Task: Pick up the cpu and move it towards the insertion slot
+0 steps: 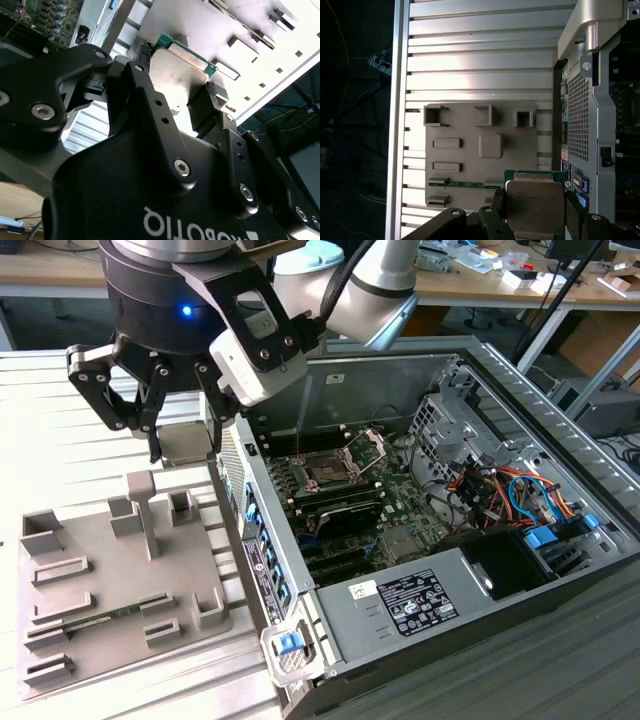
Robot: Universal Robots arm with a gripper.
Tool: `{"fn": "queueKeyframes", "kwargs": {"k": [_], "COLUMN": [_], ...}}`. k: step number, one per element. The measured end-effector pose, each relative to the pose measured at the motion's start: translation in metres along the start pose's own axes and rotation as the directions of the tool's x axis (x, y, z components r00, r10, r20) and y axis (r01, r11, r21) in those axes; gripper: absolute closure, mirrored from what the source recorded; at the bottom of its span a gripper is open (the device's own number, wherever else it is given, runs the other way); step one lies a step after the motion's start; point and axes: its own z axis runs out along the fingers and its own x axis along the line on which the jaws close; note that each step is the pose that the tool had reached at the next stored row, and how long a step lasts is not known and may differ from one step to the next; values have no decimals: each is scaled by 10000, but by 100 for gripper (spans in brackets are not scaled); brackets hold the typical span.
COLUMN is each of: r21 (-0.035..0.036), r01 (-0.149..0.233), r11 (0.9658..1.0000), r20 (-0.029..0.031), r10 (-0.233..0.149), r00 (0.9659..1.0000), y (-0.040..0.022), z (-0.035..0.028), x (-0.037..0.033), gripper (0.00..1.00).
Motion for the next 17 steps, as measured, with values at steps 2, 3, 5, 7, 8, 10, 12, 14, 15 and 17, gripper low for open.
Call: {"fn": "queueKeyframes", "kwargs": {"k": [2, 3, 5, 7, 8, 10, 12, 14, 15, 17], "r21": [1, 0, 0, 0, 1, 0, -1, 0, 1, 0], "r01": [0, 0, 1, 0, 0, 1, 1, 1, 1, 1], "r11": [10000, 10000, 10000, 10000, 10000, 10000, 10000, 10000, 10000, 10000], "r20": [-1, 0, 0, 0, -1, 0, 0, 0, -1, -1], "r10": [0, 0, -1, 0, 0, -1, -1, -1, -1, -1], "r00": [10000, 10000, 10000, 10000, 10000, 10000, 10000, 10000, 10000, 10000], "y": [-1, -1, -2, -3, -3, -4, -5, -5, -6, -7], "z": [0, 0, 0, 0, -1, 0, 0, 0, -1, -1], "x": [-21, -28, -53, -78, -86, -108, -127, -146, -164, -182], "gripper": [45, 45, 45, 45, 45, 45, 45, 45, 45, 45]}}
